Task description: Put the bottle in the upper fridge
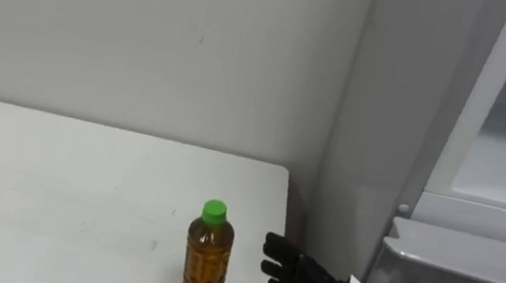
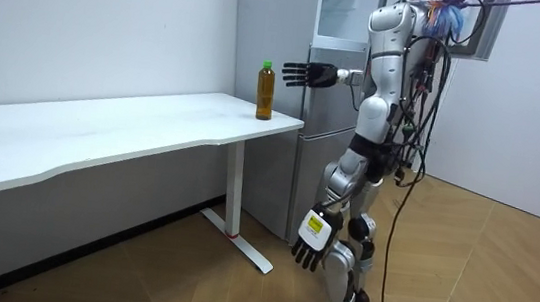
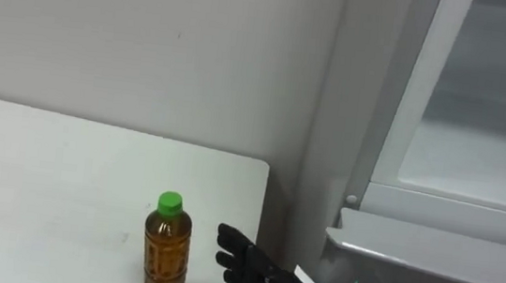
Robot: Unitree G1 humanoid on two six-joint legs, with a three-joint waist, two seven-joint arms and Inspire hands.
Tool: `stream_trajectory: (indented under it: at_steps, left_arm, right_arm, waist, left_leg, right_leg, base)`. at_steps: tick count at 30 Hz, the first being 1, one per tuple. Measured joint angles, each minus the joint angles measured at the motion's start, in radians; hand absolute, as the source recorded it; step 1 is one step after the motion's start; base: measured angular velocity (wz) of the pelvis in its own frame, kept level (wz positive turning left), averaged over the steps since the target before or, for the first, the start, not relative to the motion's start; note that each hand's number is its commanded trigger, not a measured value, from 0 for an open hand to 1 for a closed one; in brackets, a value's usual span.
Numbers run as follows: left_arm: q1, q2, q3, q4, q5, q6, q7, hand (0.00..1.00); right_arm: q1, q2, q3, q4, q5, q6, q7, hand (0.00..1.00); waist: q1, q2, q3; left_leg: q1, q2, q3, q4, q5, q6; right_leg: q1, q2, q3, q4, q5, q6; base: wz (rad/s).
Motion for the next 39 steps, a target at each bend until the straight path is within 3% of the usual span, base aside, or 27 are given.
stream_trajectory:
  at_steps: [14, 21, 27, 35, 39]
  left_arm:
    - [0.016, -0.003, 0.001, -0.042, -0.001, 0.001, 0.005, 0.00]
    - [0.024, -0.010, 0.003, -0.039, 0.002, 0.006, 0.009, 0.00]
    - [0.025, -0.013, -0.002, -0.044, 0.002, 0.009, 0.011, 0.00]
    - [0.028, -0.022, -0.001, -0.044, 0.002, 0.028, 0.015, 0.00]
    - [0.032, -0.026, -0.001, -0.062, 0.002, 0.034, 0.018, 0.00]
  right_arm:
    - [-0.079, 0.022, 0.091, 0.180, 0.069, -0.021, -0.179, 0.00]
    - [-0.106, 0.033, 0.140, 0.277, -0.017, -0.043, -0.328, 0.00]
    - [-0.145, 0.058, 0.162, 0.356, -0.016, -0.073, -0.472, 0.00]
    - [-0.194, 0.087, 0.184, 0.426, -0.010, -0.083, -0.622, 0.00]
    - [-0.210, 0.112, 0.197, 0.434, -0.005, -0.087, -0.693, 0.00]
  waist:
    - [0.054, 0.000, 0.0015]
    - [0.096, 0.005, 0.0050]
    - [0.103, 0.007, 0.0062]
    - [0.108, 0.009, 0.0082]
    - [0.109, 0.017, 0.0129]
  left_leg:
    - [-0.042, 0.000, -0.042, 0.023, 0.002, -0.002]
    - [-0.050, -0.001, -0.052, 0.023, 0.002, -0.002]
    - [-0.063, -0.004, -0.074, 0.025, 0.003, -0.002]
    - [-0.071, -0.008, -0.092, 0.025, 0.012, -0.005]
    - [-0.079, -0.008, -0.107, 0.025, 0.017, -0.007]
  right_leg:
    - [0.003, 0.001, -0.034, -0.033, 0.001, 0.002]
    - [0.001, -0.002, -0.060, -0.034, 0.002, 0.001]
    - [0.001, -0.007, -0.081, -0.033, 0.002, 0.001]
    - [0.001, -0.008, -0.091, -0.033, 0.005, -0.003]
    - [0.001, -0.010, -0.114, -0.034, 0.005, -0.003]
  base:
    - [0.09]
    - [0.04]
    - [0.10]
    - [0.06]
    - [0.12]
